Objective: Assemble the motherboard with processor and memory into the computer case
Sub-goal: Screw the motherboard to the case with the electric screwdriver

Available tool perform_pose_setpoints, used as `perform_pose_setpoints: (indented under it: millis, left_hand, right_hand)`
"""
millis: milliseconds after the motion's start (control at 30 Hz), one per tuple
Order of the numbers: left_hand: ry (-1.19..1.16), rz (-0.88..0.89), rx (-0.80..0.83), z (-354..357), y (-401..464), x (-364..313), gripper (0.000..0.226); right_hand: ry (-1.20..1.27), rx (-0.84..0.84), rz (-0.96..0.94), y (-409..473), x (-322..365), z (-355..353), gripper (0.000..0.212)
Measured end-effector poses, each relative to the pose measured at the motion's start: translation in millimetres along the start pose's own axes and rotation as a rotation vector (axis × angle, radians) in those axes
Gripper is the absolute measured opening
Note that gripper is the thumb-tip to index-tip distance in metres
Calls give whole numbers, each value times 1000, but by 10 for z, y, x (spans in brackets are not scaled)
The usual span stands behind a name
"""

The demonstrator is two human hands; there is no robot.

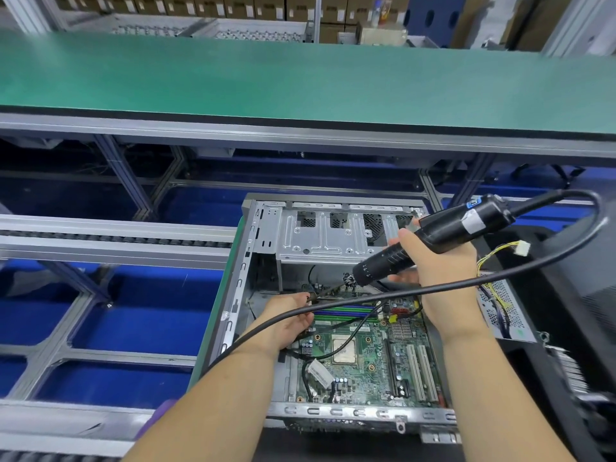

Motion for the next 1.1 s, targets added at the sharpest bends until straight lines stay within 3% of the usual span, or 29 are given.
perform_pose_setpoints:
  millis: [133,200,300,367,500,633,733,767,833,867,900,933,1000,1033,1100]
  left_hand:
    - [-14,-29,-50,-43,-25,20,7]
    - [54,-13,-93,-75,-18,15,14]
    - [442,152,-117,-82,-21,-66,28]
    - [762,321,-120,-9,-75,-126,24]
    - [1130,538,-53,256,-412,-204,26]
    - [1513,627,118,660,-1067,-194,8]
    - [1758,732,392,892,-1739,-62,6]
    - [1700,860,563,965,-2017,-53,6]
    - [1344,1011,991,997,-2628,-216,1]
    - [1129,1017,1131,951,-2862,-408,2]
    - [908,1032,1163,901,-2979,-660,8]
    - [682,1063,1089,840,-2990,-961,15]
    - [300,1064,783,668,-2700,-1468,17]
    - [198,1028,603,598,-2457,-1580,17]
    - [283,915,239,532,-1993,-1438,19]
  right_hand:
    - [9,-23,3,-34,-41,-11,18]
    - [10,-28,-8,-31,-27,-4,17]
    - [2,-45,-22,-8,11,5,15]
    - [2,-51,-18,19,19,-3,16]
    - [-5,-69,-28,56,14,-47,28]
    - [3,-78,-46,57,26,-56,19]
    - [15,-49,-55,50,49,-49,21]
    - [10,-37,-54,46,45,-62,21]
    - [-15,-27,-43,55,25,-89,19]
    - [-46,9,-29,56,0,-94,16]
    - [-73,63,-15,50,-27,-86,12]
    - [-77,86,-10,43,-43,-103,13]
    - [-15,7,-18,15,-28,-191,15]
    - [9,-38,-18,-1,-17,-232,14]
    - [40,-60,-2,-27,-3,-248,16]
Point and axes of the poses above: each hand's wrist, its own y-axis towards the middle knuckle, its own z-axis out of the palm, x = y × z, the point moved 5 cm from there along y, towards the middle knuckle, and after that the axes turned 6 degrees about -x, right-handed, at the moved point
